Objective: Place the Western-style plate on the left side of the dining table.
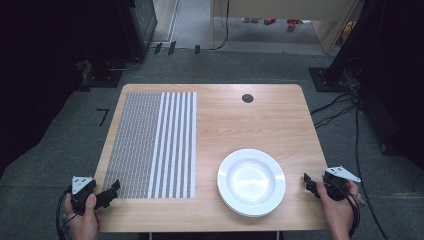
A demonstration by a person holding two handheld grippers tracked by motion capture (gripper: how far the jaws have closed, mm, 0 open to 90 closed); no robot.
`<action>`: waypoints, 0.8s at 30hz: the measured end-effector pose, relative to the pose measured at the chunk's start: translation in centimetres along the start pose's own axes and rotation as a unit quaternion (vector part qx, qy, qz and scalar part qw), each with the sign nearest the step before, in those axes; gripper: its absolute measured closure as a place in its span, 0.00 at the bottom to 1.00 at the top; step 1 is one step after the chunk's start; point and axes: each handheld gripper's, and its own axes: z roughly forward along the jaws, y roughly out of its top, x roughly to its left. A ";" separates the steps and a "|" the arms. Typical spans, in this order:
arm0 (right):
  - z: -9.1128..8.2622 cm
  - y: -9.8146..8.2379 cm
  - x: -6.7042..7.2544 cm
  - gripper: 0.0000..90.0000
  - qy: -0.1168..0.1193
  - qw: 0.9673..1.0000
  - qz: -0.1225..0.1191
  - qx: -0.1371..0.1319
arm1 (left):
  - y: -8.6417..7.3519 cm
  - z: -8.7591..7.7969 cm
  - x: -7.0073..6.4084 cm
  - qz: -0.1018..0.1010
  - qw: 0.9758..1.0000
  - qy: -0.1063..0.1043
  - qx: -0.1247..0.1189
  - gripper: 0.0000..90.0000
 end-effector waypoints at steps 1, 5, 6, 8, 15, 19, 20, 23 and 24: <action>0.0 0.0 0.0 0.21 0.001 1.000 -0.002 0.000 | 0.0 -0.1 0.0 -0.005 1.000 0.004 -0.003 0.15; 0.0 0.0 0.0 0.21 0.001 1.000 -0.002 0.001 | 0.3 -0.4 0.0 -0.011 1.000 0.003 -0.010 0.15; 0.0 0.0 0.0 0.20 0.001 1.000 -0.001 0.001 | 0.5 -0.5 -0.2 -0.011 1.000 0.002 -0.012 0.16; 0.1 0.1 0.0 0.18 0.002 1.000 -0.002 0.003 | 0.7 -0.7 -0.6 -0.008 1.000 0.006 -0.015 0.16; 0.3 0.2 -0.1 0.12 0.002 1.000 -0.004 0.007 | 1.8 -1.1 -2.6 -0.002 1.000 -0.004 -0.030 0.16; 0.4 0.3 -0.1 0.10 0.002 1.000 -0.003 0.010 | 2.2 -1.1 -3.6 0.006 0.999 -0.020 -0.025 0.16; 0.5 0.3 -0.1 0.07 -0.002 1.000 0.000 0.013 | 2.4 -1.1 -4.1 0.010 0.999 -0.025 -0.024 0.16; 0.6 0.3 -0.1 0.06 -0.003 1.000 0.001 0.013 | 2.7 -1.0 -4.6 0.010 0.999 -0.033 -0.023 0.16; 0.6 0.3 -0.1 0.06 -0.004 1.000 0.001 0.014 | 2.8 -1.0 -4.9 0.013 0.999 -0.034 -0.023 0.16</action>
